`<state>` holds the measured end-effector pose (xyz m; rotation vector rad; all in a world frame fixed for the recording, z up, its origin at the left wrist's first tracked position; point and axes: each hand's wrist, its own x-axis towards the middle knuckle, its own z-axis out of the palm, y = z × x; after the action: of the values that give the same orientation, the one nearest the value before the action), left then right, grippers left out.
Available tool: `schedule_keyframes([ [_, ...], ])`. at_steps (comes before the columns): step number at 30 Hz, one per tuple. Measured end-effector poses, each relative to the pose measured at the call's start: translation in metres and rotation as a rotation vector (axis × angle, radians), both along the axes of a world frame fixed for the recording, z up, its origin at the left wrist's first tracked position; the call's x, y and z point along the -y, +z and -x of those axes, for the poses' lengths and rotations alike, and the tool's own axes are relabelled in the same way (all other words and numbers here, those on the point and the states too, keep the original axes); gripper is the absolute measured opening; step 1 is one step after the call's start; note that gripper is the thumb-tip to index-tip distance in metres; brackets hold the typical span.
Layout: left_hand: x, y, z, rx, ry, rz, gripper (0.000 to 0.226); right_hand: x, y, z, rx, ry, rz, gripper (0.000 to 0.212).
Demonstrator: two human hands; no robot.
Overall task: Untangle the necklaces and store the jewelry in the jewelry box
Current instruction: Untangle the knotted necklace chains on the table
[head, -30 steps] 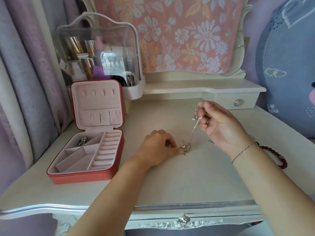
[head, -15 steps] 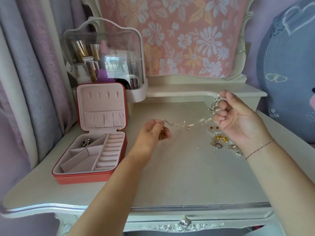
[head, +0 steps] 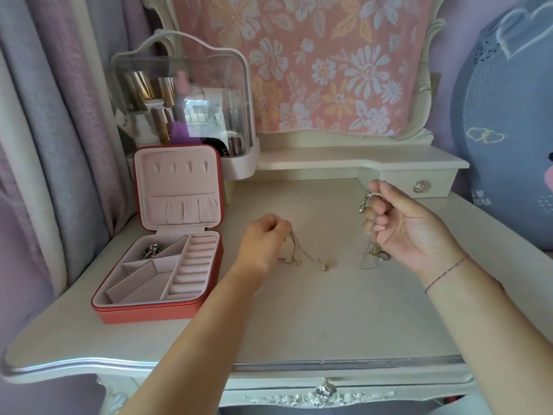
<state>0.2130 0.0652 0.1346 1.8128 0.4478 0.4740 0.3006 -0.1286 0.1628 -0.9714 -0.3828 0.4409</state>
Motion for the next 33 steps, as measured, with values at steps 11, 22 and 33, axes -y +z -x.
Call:
schedule_keyframes([
  [11,-0.006,-0.017,0.0,-0.332,0.202,-0.877,0.027,-0.004,-0.013,0.007,0.189,0.08,0.382,0.024],
  [22,-0.004,-0.024,-0.002,-0.098,0.061,-0.75,0.019,0.0,-0.016,0.012,0.19,0.076,0.302,0.02],
  [33,0.005,-0.02,-0.001,-0.029,-0.152,-0.695,0.02,-0.001,-0.016,0.015,0.215,0.11,0.335,0.018],
])
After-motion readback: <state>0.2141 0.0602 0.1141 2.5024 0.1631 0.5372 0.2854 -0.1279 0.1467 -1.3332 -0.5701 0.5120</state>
